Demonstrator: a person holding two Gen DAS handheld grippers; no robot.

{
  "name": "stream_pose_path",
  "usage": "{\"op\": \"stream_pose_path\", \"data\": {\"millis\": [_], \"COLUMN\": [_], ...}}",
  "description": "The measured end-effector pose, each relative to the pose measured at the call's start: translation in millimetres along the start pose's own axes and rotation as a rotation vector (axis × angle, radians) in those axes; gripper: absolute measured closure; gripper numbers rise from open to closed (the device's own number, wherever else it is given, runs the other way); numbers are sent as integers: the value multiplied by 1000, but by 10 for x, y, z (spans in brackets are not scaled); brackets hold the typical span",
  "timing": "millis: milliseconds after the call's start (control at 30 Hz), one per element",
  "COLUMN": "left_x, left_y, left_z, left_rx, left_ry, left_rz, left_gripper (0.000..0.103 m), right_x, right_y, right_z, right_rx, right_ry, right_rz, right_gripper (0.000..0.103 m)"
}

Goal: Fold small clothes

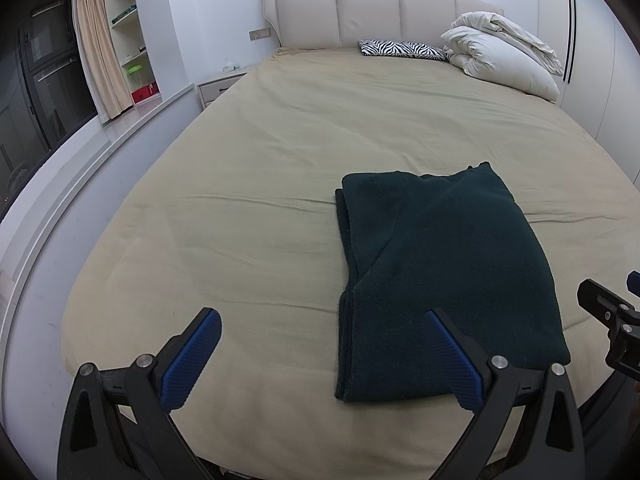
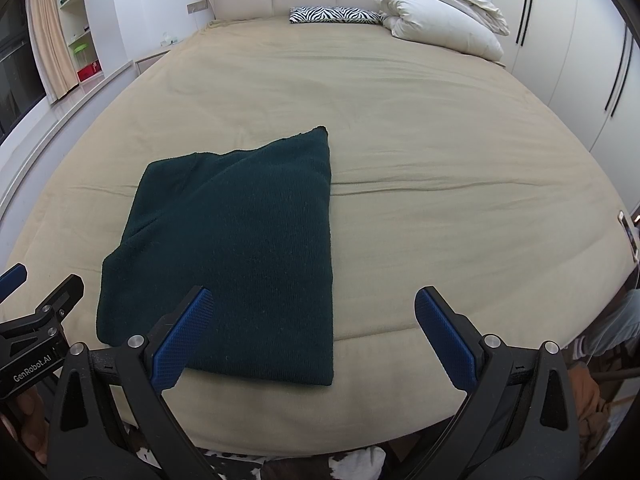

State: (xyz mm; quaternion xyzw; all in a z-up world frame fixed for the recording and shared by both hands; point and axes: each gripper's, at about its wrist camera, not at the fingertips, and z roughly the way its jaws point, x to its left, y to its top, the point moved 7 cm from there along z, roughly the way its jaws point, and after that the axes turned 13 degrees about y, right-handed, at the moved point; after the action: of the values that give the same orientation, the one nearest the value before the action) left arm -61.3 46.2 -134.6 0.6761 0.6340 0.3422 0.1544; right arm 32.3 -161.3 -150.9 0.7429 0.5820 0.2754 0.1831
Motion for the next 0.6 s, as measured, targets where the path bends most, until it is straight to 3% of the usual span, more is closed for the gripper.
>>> {"op": "stream_pose_path", "data": {"millis": [600], "left_x": [4], "left_y": [-22], "left_z": [12], "left_rx": [3], "left_ry": [1], "left_rz": [1], "left_gripper": [0], "right_x": [-37], "right_y": [-27], "right_z": [16], "right_rx": [5], "right_ry": [3], "right_rz": [-1], "right_gripper": [0]}}
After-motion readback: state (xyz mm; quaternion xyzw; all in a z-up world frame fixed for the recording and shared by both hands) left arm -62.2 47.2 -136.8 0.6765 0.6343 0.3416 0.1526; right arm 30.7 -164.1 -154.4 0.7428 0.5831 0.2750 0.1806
